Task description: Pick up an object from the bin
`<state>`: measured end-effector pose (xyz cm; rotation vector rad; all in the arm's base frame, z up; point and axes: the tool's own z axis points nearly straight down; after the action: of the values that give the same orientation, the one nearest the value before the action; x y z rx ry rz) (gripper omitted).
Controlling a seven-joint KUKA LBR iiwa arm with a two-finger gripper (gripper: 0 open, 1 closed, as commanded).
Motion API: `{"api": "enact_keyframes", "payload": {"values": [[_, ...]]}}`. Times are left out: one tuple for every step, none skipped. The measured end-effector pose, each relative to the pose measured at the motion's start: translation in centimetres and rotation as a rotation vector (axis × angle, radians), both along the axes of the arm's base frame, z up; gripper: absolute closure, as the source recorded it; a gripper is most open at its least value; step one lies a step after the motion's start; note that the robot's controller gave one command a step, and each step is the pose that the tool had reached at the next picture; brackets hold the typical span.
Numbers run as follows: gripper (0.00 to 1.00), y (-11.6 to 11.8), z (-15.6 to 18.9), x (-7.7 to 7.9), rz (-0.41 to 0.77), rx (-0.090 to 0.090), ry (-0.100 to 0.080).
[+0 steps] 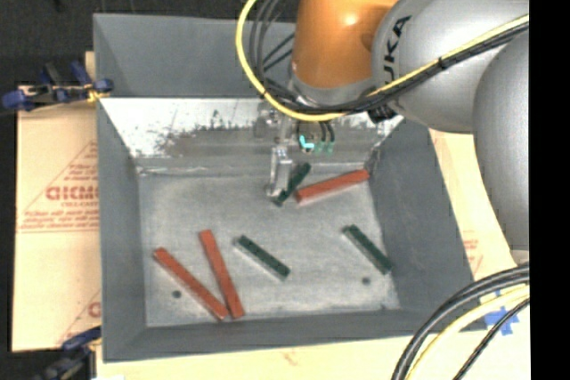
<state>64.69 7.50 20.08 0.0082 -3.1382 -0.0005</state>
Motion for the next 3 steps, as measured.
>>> {"api": "enact_keyframes", "payload": {"values": [[0.00,0.0,0.5,0.2,-0.001,0.001,-0.008],[0.00,-2.5,-4.4,0.4,0.025,-0.001,-0.016],[0.00,-8.5,-6.8,-2.6,-0.024,0.002,-0.006]]}}
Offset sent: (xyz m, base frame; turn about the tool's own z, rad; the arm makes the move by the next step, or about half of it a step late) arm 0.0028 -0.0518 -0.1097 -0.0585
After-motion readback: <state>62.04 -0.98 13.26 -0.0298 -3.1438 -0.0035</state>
